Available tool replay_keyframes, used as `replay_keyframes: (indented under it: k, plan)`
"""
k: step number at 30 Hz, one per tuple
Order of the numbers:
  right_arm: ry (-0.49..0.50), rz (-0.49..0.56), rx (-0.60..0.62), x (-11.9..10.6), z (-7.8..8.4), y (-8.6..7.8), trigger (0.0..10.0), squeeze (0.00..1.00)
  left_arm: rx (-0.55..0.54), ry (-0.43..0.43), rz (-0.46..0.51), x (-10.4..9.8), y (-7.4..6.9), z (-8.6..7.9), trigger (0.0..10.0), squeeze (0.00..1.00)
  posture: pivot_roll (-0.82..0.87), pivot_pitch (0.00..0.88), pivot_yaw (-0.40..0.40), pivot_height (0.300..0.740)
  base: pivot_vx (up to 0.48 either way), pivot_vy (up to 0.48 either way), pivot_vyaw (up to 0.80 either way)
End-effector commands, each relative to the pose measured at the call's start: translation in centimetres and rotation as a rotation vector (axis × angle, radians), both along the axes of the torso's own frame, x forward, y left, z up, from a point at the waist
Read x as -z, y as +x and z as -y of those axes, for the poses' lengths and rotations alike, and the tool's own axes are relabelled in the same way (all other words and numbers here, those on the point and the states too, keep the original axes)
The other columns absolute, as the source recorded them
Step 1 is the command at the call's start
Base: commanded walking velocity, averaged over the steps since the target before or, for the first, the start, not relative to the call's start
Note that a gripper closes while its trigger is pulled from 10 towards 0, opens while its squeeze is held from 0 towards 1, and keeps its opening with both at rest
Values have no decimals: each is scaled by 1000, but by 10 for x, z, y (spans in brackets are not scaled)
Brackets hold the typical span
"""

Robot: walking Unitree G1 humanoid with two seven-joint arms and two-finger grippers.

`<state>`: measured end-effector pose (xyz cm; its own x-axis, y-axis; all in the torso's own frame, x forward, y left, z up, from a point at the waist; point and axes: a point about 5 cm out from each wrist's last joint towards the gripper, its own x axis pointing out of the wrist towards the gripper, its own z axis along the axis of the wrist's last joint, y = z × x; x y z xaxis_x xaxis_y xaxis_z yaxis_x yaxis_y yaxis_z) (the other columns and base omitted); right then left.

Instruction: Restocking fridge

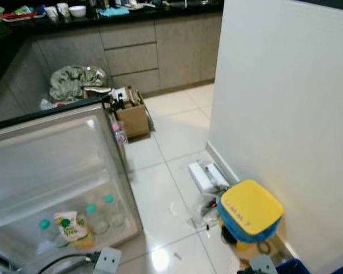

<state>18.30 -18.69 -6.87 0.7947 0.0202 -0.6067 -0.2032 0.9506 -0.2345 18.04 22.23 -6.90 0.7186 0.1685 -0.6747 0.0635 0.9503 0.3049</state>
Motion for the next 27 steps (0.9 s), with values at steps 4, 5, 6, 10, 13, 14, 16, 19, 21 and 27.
replay_keyframes:
  k: [4,5,6,10,13,14,16,19,21,27]
  plan:
    - [-11,-25,-17,4,-5,-4,10000,0,-27,-6,-33,5,-10,-4,10000,0,-95,110,24,740,0,0,0]
    - [-7,-22,-16,4,-5,-4,10000,0,-27,-5,-34,5,-10,-4,10000,0,-95,110,24,740,0,0,0]
    - [-1,-16,-10,3,-4,-4,10000,0,-27,-4,-35,5,-10,-4,10000,0,-95,110,24,740,0,0,0]
    - [-29,-18,-5,3,-1,-4,10000,0,-25,-5,-35,5,-10,-3,10000,0,-95,110,24,740,0,0,455]
    - [-59,-20,7,3,2,-3,10000,0,-23,-6,-36,5,-10,-3,10000,0,-95,110,24,740,0,0,779]
    - [-66,-19,20,3,5,-3,10000,0,-22,-7,-36,6,-10,-3,10000,0,-95,111,24,740,0,0,781]
    - [-64,-18,22,3,5,-3,10000,0,-22,-7,-37,6,-10,-3,10000,0,-94,112,25,740,0,0,781]
    - [-65,-16,19,3,5,-3,10000,0,-21,-7,-36,6,-10,-2,10000,0,-94,112,25,740,0,0,781]
    - [-68,-14,19,2,5,-3,10000,0,-19,-9,-36,6,-10,-2,10000,0,-94,114,25,740,0,0,781]
    - [-77,-11,23,2,5,-3,10000,0,-17,-10,-36,6,-10,-1,10000,0,-94,114,25,740,0,0,781]
